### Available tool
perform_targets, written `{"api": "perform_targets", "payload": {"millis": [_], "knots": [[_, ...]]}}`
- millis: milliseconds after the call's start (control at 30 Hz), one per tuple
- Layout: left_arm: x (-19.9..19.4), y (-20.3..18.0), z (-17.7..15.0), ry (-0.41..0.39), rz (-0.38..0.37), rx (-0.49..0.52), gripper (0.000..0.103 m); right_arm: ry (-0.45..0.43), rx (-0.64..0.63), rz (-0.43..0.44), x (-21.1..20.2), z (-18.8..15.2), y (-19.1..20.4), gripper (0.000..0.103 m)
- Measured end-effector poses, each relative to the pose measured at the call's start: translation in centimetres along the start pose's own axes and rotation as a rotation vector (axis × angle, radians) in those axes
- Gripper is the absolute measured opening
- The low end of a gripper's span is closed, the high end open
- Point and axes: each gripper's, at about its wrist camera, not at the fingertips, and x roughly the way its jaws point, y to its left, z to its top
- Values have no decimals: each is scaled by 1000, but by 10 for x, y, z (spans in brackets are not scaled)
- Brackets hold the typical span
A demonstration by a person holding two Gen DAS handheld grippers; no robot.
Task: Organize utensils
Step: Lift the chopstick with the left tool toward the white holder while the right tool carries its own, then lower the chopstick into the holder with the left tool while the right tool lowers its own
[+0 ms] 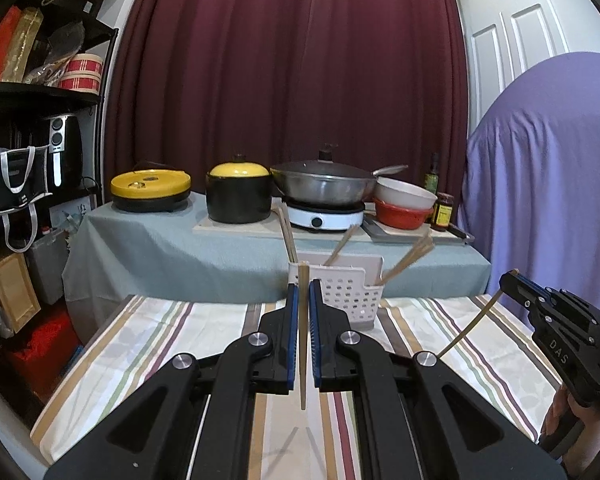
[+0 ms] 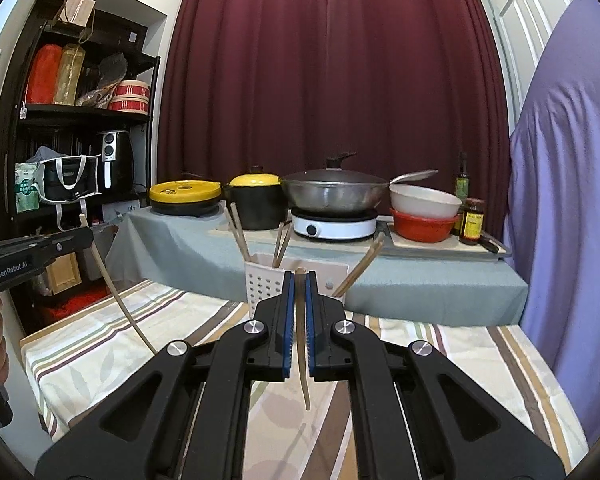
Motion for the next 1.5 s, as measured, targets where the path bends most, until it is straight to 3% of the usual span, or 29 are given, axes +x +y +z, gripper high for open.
{"api": "perform_targets", "payload": {"millis": [400, 900, 1333, 1500], "knots": [[23, 7, 33, -88, 28, -26, 6, -74, -2, -17, 28, 31, -7, 6], [70, 2, 86, -195, 6, 7, 6, -163, 7, -5, 88, 79, -21, 6], [122, -1, 113, -202, -1, 10, 6, -177, 23, 8, 144, 93, -34, 6], [145, -2, 111, -169, 4, 26, 6, -172, 28, 7, 162, 93, -37, 6]]}}
